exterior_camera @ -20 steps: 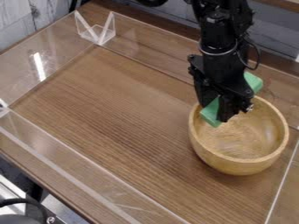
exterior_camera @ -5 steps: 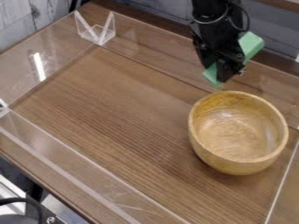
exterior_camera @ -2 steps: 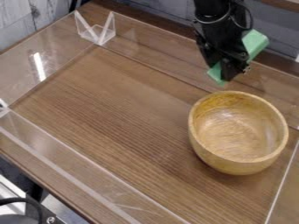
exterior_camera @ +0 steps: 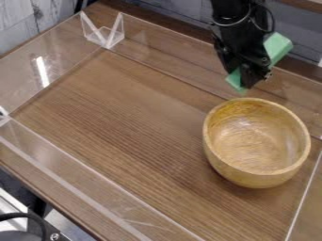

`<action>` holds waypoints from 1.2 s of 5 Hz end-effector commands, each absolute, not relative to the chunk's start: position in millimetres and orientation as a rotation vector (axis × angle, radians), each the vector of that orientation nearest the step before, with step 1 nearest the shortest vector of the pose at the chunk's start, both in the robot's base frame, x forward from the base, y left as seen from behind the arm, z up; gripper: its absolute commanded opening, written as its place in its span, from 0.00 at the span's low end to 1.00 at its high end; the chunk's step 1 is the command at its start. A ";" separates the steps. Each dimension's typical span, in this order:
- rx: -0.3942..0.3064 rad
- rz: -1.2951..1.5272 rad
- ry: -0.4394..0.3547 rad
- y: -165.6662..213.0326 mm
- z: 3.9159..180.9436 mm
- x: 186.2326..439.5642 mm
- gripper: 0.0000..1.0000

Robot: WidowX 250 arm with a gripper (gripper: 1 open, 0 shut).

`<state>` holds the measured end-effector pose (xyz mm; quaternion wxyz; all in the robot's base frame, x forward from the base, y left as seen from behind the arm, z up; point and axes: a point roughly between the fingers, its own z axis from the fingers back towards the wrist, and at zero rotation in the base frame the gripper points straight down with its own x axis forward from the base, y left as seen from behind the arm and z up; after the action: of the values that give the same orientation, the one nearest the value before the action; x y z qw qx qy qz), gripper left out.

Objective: Remove the green block from inside the brown bowl and put it on the table

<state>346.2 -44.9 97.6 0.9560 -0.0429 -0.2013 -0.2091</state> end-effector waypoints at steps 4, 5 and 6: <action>-0.035 -0.367 -0.482 8.8 129.3 304.4 0.00; -0.031 -0.371 -0.481 13.7 129.6 293.4 0.00; -0.027 -0.375 -0.476 16.7 127.3 286.3 0.00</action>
<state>281.5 12.9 111.9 0.9594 -0.0226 -0.2080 -0.1890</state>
